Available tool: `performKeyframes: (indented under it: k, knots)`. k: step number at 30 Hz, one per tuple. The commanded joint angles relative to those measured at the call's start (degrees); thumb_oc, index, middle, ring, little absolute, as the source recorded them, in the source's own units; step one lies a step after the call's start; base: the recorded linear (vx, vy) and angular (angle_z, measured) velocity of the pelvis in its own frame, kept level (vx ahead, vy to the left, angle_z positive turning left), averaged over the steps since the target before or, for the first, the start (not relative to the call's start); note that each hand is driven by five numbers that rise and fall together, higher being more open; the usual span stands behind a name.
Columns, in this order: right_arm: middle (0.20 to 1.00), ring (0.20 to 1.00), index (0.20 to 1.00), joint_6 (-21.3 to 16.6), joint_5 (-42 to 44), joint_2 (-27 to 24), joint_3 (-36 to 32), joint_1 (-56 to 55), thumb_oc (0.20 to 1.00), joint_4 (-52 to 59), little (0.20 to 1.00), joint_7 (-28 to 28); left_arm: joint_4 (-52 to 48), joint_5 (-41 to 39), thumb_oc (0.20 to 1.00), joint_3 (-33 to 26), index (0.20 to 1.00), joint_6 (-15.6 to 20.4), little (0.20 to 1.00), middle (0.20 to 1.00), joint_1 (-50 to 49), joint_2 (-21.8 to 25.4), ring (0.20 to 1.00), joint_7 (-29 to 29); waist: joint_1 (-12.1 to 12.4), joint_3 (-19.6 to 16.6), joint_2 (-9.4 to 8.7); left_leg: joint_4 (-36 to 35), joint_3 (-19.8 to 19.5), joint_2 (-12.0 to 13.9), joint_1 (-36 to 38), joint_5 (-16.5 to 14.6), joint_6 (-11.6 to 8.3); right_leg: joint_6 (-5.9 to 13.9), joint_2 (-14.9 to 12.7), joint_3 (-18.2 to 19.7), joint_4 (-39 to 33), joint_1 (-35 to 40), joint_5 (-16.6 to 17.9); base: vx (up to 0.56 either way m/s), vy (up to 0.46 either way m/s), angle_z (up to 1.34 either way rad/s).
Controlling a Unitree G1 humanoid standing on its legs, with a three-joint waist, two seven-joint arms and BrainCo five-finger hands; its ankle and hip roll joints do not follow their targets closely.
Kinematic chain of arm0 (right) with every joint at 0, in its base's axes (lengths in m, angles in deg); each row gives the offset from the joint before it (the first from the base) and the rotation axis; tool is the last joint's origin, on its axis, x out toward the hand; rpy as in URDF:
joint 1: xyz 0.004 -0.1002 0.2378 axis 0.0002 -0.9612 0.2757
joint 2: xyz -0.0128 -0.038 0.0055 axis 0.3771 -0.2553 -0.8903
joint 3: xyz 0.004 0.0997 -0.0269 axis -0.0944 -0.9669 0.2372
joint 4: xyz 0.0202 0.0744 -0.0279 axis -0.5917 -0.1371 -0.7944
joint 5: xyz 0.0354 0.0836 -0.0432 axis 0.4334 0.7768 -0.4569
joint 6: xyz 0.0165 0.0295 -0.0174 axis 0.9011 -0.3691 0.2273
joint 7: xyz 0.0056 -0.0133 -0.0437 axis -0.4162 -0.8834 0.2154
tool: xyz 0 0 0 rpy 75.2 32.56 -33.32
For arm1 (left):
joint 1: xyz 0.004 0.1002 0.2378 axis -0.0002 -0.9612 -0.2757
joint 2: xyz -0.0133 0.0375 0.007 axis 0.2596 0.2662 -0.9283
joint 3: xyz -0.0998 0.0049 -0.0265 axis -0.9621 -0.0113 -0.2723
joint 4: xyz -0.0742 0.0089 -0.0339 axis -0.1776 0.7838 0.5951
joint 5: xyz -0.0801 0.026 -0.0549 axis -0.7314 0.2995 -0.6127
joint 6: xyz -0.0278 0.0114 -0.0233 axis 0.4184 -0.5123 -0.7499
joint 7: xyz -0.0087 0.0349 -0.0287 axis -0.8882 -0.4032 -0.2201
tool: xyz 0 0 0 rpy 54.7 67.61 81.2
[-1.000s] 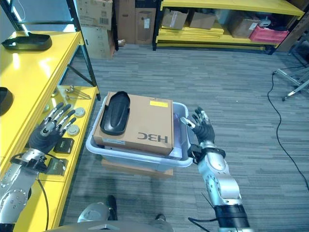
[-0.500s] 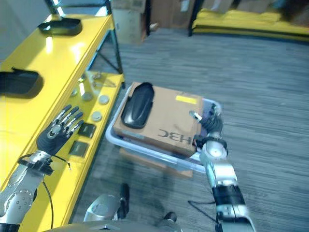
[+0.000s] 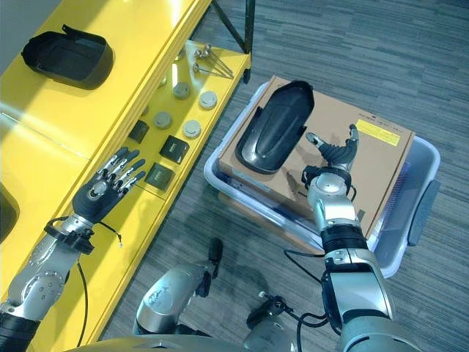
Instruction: Move parts from the plastic box to the shelf.
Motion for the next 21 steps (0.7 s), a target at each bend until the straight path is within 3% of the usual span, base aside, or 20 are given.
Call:
performKeyframes:
  k: [1, 9, 21]
  knots:
    - [1.0, 1.0, 1.0, -3.63, -1.01, -4.85, 2.82, 2.97, 1.0, 0.78, 1.0, -2.95, -3.48, -1.06, 1.0, 1.22, 1.0, 5.84, 1.0, 1.0, 1.04, -0.06, 1.0, 1.0, -0.41, -0.66, 0.47, 0.11, -5.79, 2.93, -1.91, -1.8, -4.71, 1.64, -1.83, 3.09, 3.02, -3.39, -1.44, -0.03, 0.054, -0.01]
    - [1.0, 1.0, 1.0, -1.7, -2.93, -5.31, 5.48, 5.28, 1.0, -2.06, 1.0, -2.87, -1.95, -1.25, 1.0, 3.09, 1.0, 8.0, 1.0, 1.0, 2.07, -0.16, 1.0, 0.23, 0.19, -0.16, 0.99, -0.91, -6.46, 2.0, -1.69, -1.74, -3.97, 2.16, -2.75, 3.42, 4.0, -4.53, -1.59, 0.0, 0.056, 0.06]
    - [1.0, 1.0, 1.0, 1.71, -1.07, -5.12, 7.35, 9.0, 1.0, -5.47, 1.0, -4.55, -1.0, -1.47, 1.0, 4.64, 1.0, 8.4, 1.0, 1.0, 2.68, -0.44, 1.0, 1.16, 1.51, 0.54, 1.55, -1.59, -8.24, 0.27, -1.64, -1.93, -2.77, 2.92, -4.0, 4.09, 5.86, -5.83, -1.89, 0.01, 0.047, 0.12]
